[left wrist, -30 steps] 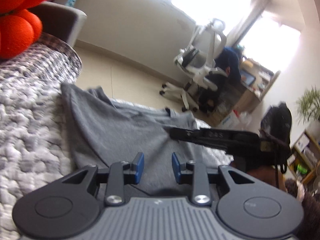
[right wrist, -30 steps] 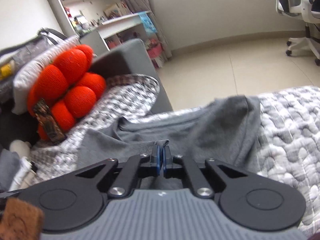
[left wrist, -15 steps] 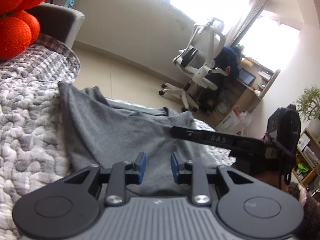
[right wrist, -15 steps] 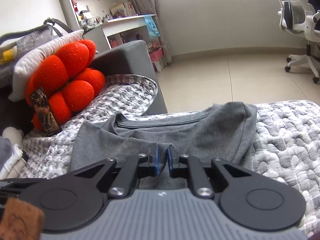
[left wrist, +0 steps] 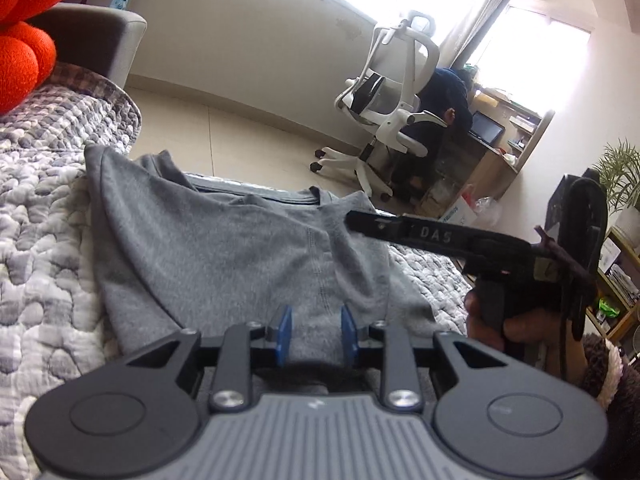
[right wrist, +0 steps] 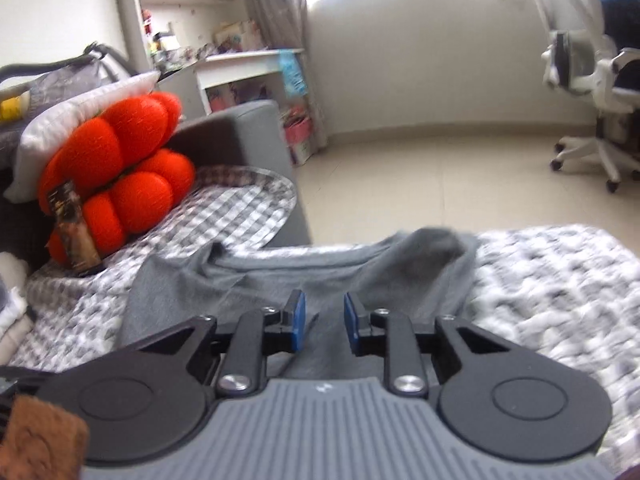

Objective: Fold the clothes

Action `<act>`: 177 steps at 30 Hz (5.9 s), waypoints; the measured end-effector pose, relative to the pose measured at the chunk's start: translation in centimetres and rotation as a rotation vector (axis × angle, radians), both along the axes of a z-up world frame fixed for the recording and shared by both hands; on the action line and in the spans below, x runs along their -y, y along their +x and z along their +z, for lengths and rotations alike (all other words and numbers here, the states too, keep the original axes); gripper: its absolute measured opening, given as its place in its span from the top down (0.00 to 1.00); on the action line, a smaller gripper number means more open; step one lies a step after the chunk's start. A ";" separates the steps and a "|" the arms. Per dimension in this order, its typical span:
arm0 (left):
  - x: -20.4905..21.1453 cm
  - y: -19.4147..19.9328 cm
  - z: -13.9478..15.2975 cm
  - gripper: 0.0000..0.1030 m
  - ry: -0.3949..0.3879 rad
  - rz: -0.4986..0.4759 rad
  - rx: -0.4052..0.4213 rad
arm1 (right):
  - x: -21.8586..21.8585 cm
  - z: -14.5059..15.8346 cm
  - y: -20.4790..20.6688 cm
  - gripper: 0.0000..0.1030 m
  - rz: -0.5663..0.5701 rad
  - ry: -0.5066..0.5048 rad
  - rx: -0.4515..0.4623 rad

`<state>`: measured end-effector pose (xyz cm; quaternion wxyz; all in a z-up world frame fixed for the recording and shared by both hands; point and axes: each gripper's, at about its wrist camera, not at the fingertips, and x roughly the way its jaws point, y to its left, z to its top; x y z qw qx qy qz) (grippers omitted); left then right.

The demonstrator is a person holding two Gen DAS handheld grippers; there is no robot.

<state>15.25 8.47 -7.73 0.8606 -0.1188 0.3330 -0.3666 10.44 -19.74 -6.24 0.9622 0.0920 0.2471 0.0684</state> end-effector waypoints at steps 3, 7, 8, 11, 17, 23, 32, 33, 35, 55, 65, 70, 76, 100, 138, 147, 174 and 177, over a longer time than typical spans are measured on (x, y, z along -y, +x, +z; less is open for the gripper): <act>0.8 -0.4 -0.3 0.74 0.019 -0.016 0.007 | 1.0 -0.2 0.2 0.75 -0.065 -0.052 0.002; 1.6 -0.9 -0.6 0.73 0.048 -0.029 0.032 | 2.7 -0.7 0.9 0.75 -0.099 -0.030 -0.015; 1.7 -1.0 -0.7 0.73 0.050 -0.029 0.039 | 3.0 -0.8 1.3 0.75 -0.091 -0.025 -0.023; 1.7 -1.0 -0.7 0.73 0.050 -0.029 0.044 | 3.1 -1.4 2.7 0.75 -0.063 -0.022 -0.059; 1.6 -1.1 -0.7 0.71 0.050 -0.030 0.046 | 1.4 -1.7 5.8 0.78 -0.013 -0.103 -0.123; 1.5 -1.2 -0.7 0.71 0.044 -0.031 0.042 | 2.3 -1.9 8.5 0.86 -0.038 -0.059 -0.152; 1.7 -1.5 -0.2 0.71 0.060 -0.013 0.065 | 2.3 0.5 6.0 0.76 0.004 0.037 -0.107; 1.7 -1.5 -0.1 0.71 0.057 -0.008 0.068 | 2.0 0.8 5.7 0.75 0.022 0.050 -0.103; 1.6 -1.6 0.1 0.71 0.050 -0.002 0.077 | 1.5 1.3 5.2 0.75 0.073 0.080 -0.100; 2.0 -1.6 -0.3 0.68 0.061 -0.003 0.063 | -3.9 -1.0 5.7 0.80 0.256 0.101 -0.192; 1.4 -2.2 0.7 0.65 0.055 0.021 0.071 | -2.4 0.3 4.1 0.71 0.185 0.191 -0.170; 0.9 -2.4 1.8 0.64 0.028 0.045 0.077 | -0.2 1.5 1.5 0.67 0.148 0.236 -0.176; 0.5 -3.5 4.1 0.61 0.049 0.051 0.082 | 1.9 2.7 -2.9 0.61 0.122 0.286 -0.200; -5.3 -15.8 4.2 0.48 0.155 0.035 -0.212 | 6.9 1.8 -20.9 0.54 0.087 0.415 -0.427; -3.1 -21.5 -5.5 0.49 0.509 -0.210 -0.576 | 3.3 -4.4 -26.0 0.54 0.260 0.172 -0.876; -1.6 -21.8 -6.2 0.85 0.532 -0.225 -0.572 | 3.1 -5.4 -26.2 0.79 0.283 0.182 -0.914; -9.1 -21.3 0.6 0.98 -0.221 -0.090 -0.475 | 8.8 3.2 -28.1 0.92 0.358 0.634 -0.528; -9.7 -20.3 1.4 0.97 -0.237 -0.043 -0.443 | 8.4 3.4 -26.2 0.92 0.339 0.685 -0.477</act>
